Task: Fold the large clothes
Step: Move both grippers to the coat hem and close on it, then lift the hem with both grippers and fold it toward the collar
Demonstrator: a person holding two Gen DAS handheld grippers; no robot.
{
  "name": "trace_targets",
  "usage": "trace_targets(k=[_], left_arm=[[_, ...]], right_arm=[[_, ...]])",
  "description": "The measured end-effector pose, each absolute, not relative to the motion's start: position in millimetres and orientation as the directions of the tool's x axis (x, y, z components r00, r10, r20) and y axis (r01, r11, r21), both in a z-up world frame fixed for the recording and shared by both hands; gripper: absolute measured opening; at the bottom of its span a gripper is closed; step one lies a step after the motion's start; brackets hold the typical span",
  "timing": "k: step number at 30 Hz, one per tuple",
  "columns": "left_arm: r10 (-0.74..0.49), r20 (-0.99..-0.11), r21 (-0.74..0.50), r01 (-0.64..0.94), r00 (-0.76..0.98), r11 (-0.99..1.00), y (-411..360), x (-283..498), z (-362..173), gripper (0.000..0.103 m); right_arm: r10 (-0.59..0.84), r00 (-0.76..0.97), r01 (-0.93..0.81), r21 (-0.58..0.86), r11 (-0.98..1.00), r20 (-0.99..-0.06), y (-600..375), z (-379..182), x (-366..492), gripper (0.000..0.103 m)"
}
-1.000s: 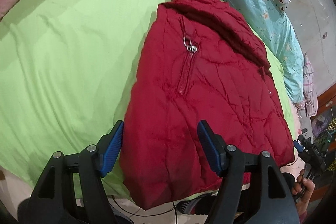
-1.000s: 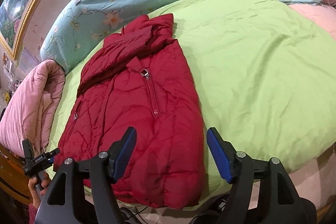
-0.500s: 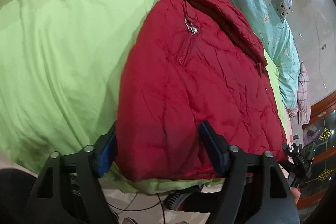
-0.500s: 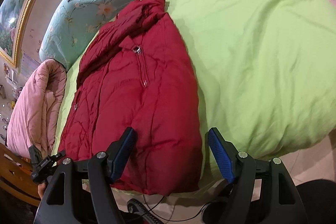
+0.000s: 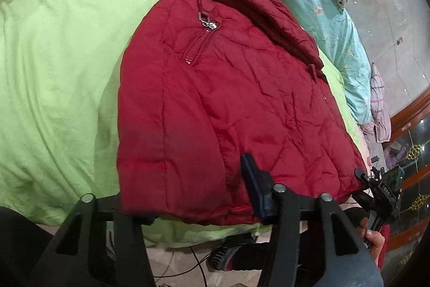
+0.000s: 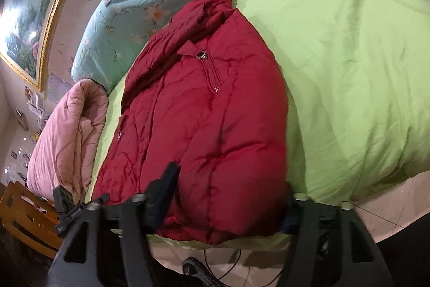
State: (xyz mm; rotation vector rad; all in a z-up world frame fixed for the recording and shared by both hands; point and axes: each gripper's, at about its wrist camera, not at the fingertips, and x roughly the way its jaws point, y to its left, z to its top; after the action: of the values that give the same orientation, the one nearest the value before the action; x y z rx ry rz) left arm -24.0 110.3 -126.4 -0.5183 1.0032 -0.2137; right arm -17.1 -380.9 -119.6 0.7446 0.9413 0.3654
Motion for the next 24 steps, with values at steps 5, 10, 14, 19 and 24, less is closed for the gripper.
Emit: trace_targets(k=[5, 10, 14, 19, 24], left_arm=[[-0.427, -0.756, -0.535, -0.093, 0.497, 0.840, 111.3, -18.9, -135.1, 0.051], [-0.426, -0.744, -0.536, -0.078, 0.514, 0.841, 112.3, -20.4, -130.4, 0.039], [-0.422, -0.741, -0.533, -0.074, 0.522, 0.843, 114.0, -21.2, -127.2, 0.033], [-0.414, -0.724, -0.522, -0.046, 0.552, 0.852, 109.9, -23.4, -114.5, 0.020], [-0.420, -0.684, -0.524, -0.001, 0.596, 0.852, 105.6, -20.5, -91.4, 0.016]], right_arm=[[0.593, 0.548, 0.058, 0.734, 0.676, -0.590, -381.2, -130.7, -16.3, 0.057], [0.564, 0.547, 0.055, 0.699, 0.713, -0.619, -378.3, -128.1, -17.2, 0.052], [0.568, 0.538, 0.052, 0.697, 0.715, -0.623, -378.3, -123.5, -18.6, 0.049], [0.560, 0.549, 0.040, 0.689, 0.724, -0.621, -378.8, -119.5, -19.5, 0.033], [0.588, 0.572, -0.010, 0.711, 0.703, -0.572, -378.0, -99.5, -14.6, 0.021]])
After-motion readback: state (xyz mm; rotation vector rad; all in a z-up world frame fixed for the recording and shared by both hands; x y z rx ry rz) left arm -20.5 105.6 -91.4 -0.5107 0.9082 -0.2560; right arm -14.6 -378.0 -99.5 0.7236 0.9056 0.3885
